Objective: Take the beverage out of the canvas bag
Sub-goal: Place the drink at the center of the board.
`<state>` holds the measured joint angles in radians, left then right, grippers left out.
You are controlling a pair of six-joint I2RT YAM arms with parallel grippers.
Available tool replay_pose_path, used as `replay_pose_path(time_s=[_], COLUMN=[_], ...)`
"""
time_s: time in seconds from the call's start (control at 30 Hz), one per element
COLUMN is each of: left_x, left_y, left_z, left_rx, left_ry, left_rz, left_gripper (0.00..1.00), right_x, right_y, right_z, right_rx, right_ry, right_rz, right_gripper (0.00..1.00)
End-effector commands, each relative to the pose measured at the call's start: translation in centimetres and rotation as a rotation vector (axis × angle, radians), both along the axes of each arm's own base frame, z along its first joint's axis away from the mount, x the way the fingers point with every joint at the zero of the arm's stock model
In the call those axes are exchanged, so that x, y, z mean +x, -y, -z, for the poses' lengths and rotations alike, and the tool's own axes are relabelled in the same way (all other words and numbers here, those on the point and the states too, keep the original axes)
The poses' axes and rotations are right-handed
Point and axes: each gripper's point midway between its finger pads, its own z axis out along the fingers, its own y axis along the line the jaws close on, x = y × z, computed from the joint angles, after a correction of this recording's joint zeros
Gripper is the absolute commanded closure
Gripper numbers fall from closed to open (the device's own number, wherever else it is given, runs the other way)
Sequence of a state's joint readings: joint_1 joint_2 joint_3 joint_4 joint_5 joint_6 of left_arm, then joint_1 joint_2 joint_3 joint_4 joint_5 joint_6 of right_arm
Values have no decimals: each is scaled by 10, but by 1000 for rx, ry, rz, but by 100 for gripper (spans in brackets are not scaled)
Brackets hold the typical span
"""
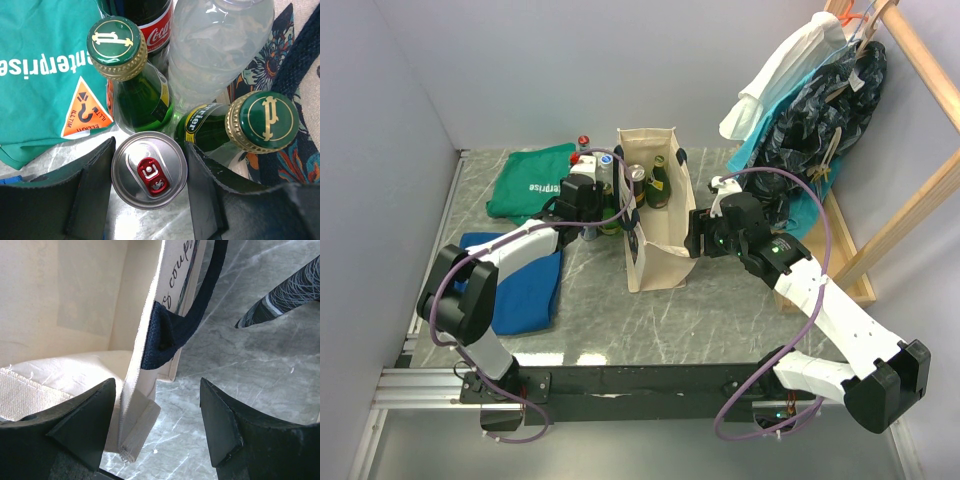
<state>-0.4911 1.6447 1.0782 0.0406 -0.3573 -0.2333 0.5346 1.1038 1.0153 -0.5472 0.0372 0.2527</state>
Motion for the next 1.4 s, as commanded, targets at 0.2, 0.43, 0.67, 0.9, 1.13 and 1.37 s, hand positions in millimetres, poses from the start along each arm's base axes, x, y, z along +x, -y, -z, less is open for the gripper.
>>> replay_pose_path(time_s=[0.2,0.43,0.67,0.9,1.13,1.37], left_x=[20,19,19,19,19,18], left_y=[4,2,1,0,-3,-4], left_z=[-43,-43,-40,-40,-41,-37], left_rx=[-67,-64,-65,-61,-58,-57], left_ry=[121,121,114,112,114,104], left_rz=[-37,-44,-54,-59,-73,-80], left_gripper=[64,58,56,52,43,35], right_x=[2,2,1,2,2,2], right_y=[-1,0,1,0,0,0], right_z=[-10,-10,-9,-8,-9,-8], right_rx=[-2,-2,-6,-5,-2,-5], right_ry=[25,25,24,23,27,23], right_rz=[1,1,4,4,4,2], right_gripper=[26,26,26,26,26,26])
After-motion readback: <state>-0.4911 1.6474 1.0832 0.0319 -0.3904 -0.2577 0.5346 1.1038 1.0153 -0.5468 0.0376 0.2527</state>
